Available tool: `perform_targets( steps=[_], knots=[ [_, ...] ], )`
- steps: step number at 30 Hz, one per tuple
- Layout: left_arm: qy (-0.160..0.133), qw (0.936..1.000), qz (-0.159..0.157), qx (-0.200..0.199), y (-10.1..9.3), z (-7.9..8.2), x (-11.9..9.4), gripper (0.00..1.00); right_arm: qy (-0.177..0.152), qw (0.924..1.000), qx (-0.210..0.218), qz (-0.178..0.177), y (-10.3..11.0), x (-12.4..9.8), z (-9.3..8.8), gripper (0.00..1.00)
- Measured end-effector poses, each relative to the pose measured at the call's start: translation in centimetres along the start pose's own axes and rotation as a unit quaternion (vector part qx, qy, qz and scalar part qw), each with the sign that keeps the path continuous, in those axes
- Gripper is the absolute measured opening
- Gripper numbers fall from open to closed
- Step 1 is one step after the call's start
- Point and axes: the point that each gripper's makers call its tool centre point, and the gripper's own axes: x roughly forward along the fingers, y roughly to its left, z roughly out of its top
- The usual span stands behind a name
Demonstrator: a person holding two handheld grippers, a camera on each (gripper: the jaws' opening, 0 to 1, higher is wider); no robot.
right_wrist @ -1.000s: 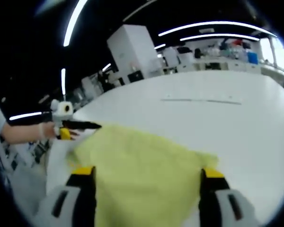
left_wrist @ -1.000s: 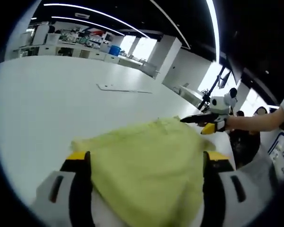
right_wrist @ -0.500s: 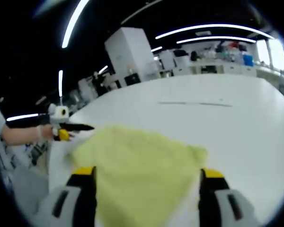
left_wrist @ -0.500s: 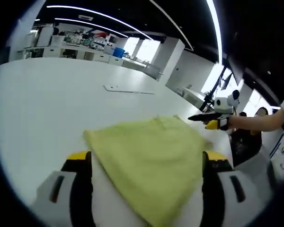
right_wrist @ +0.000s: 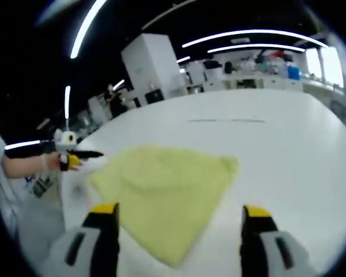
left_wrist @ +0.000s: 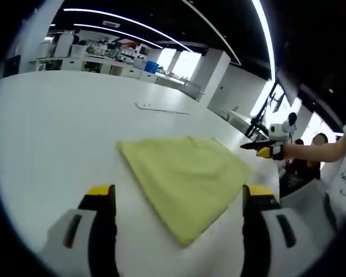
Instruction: Fold the garment on the visible template until the final outline fits inside the template.
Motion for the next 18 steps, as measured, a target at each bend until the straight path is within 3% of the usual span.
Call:
perform_targets(
  steps=[11, 18],
  knots=[
    [-0.004, 0.9998, 0.000, -0.021, -1.3, -2.1, -2.2, 0.80, -0.007, 0.9997, 0.015, -0.016, 0.4, -2.4, -1.5, 0.78],
    [-0.004, 0.9992, 0.007, -0.038, -1.8, -4.0, -2.6, 0.71, 0.009, 0.9998, 0.014, -0.008, 1.1, -2.9, -3.2, 0.69]
  ],
)
